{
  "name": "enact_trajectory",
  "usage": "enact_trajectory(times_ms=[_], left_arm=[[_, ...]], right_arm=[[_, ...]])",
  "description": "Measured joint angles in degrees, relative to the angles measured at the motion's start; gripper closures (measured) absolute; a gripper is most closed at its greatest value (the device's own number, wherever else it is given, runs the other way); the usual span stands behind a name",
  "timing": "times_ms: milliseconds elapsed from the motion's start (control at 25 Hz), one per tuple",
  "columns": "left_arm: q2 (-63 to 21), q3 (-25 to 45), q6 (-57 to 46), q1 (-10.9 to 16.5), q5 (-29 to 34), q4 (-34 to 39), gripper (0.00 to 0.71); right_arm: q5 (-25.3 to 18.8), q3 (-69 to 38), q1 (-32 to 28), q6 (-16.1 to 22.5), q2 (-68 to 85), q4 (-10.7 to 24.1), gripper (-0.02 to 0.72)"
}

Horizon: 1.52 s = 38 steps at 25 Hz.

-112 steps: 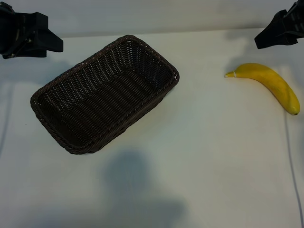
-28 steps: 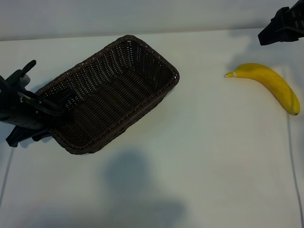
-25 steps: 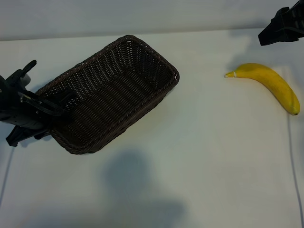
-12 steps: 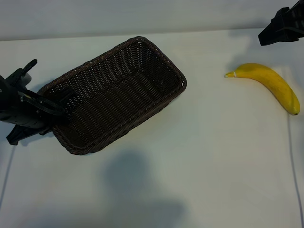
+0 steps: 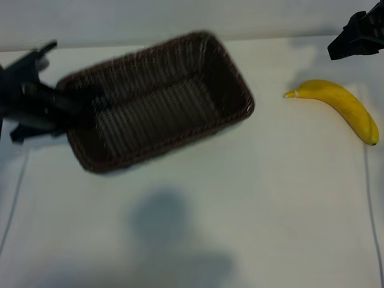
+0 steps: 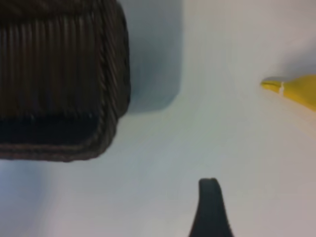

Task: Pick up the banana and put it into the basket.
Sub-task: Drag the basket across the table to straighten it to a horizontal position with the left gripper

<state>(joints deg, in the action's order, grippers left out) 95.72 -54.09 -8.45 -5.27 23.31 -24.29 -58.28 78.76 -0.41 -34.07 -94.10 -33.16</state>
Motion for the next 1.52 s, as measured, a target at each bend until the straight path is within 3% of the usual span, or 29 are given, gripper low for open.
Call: enact_trajectory(times_ms=[320,560,800,920,1520], left_arm=[[0.0,-12.8,4.3,0.0,7.0,0.1,0.554],[1.8,-14.8,7.7,0.0,10.3,-0.5,0.554],[10.2,-20.6,22.4,0.0,19.3,-11.0,0.554],[13.3,-24.9,23.9,0.0,22.1,-13.3,0.554],[18.5,-28.6,20.9,0.0,25.1,-7.0,0.554]], right_arm=[[-0.1,0.0,0.0,0.0,0.0,0.1,0.181],[-0.1,0.0,0.0,0.0,0.0,0.1,0.181],[-0.1,0.0,0.0,0.0,0.0,0.1,0.181],[-0.1,0.0,0.0,0.0,0.0,0.1,0.181],[0.2,0.0,0.0,0.0,0.0,0.3,0.181]])
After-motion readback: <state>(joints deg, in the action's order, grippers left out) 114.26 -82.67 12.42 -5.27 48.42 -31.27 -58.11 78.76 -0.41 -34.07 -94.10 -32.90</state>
